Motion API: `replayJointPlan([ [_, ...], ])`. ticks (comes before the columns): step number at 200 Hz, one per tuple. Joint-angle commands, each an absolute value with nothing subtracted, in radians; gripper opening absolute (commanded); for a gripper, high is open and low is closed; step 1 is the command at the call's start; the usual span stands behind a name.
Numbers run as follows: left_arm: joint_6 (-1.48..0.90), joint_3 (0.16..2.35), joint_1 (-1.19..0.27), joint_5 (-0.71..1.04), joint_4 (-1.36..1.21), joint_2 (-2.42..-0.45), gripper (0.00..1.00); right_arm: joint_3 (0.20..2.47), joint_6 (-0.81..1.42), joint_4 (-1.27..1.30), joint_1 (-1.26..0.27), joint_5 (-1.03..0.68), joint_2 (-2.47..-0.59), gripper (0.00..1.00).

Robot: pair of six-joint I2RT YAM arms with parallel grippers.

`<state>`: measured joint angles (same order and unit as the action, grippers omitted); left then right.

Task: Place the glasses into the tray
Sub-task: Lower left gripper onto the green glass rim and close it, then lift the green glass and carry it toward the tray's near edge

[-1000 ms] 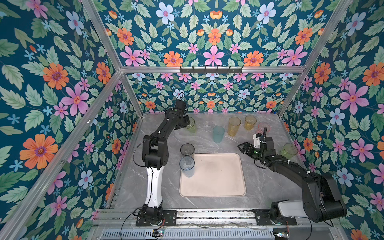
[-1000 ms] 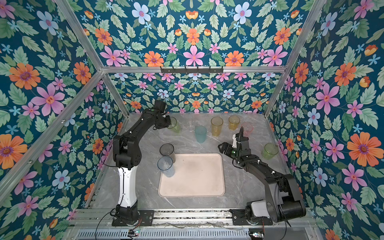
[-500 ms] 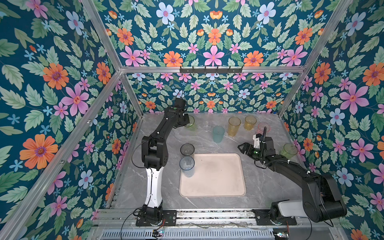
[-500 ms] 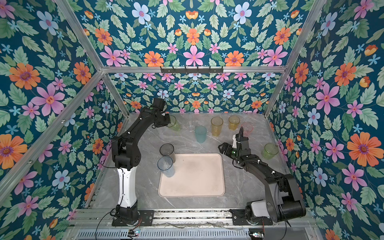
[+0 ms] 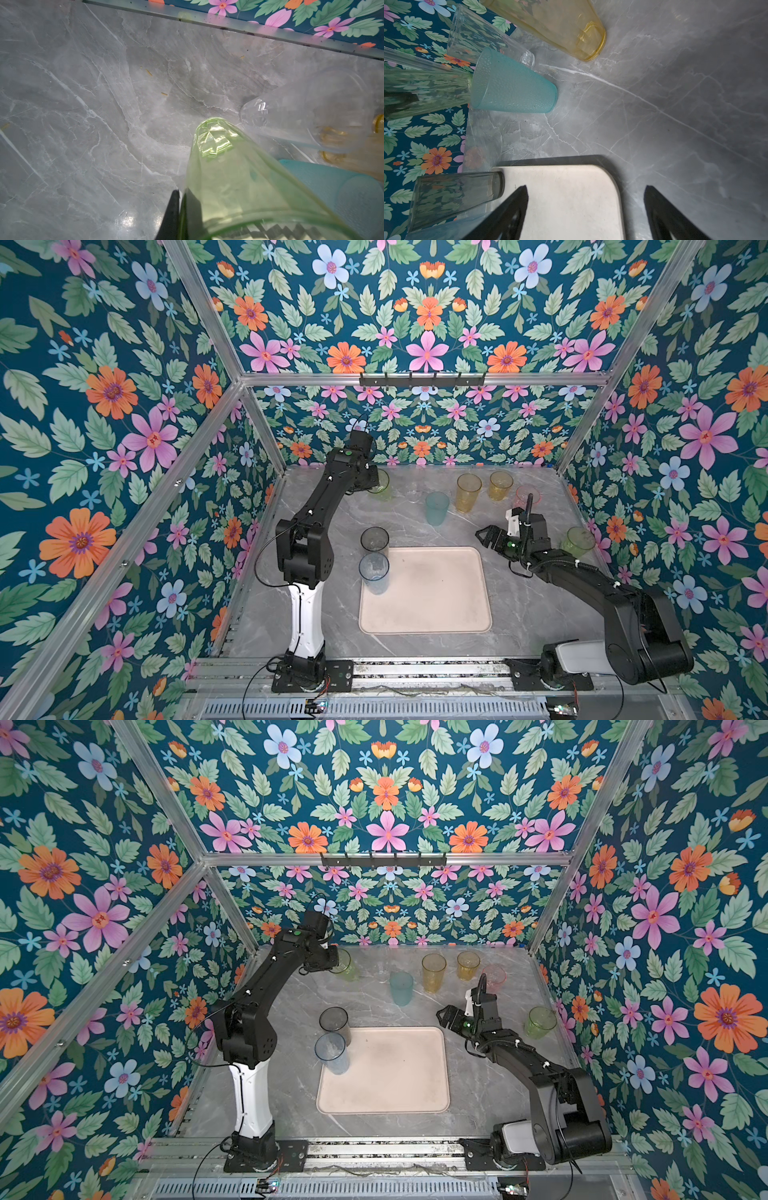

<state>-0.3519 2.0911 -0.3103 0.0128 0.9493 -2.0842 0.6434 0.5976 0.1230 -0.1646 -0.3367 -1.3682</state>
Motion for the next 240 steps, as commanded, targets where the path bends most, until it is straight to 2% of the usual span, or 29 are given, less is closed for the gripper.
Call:
replayJointPlan([
  [1, -0.332, 2.09, -0.314, -0.013, 0.988, -2.049, 0.01, 0.655, 0.597, 0.124, -0.166, -0.333, -1.372, 0.88],
  [107, -0.335, 1.887, -0.32, -0.043, 1.035, -1.769, 0.01, 0.655, 0.602, 0.125, -0.166, -0.338, -1.374, 0.88],
  [240, -0.375, 1.609, -0.322, -0.176, 1.133, -1.455, 0.0, 0.653, 0.603, 0.127, -0.166, -0.334, -1.379, 0.88],
])
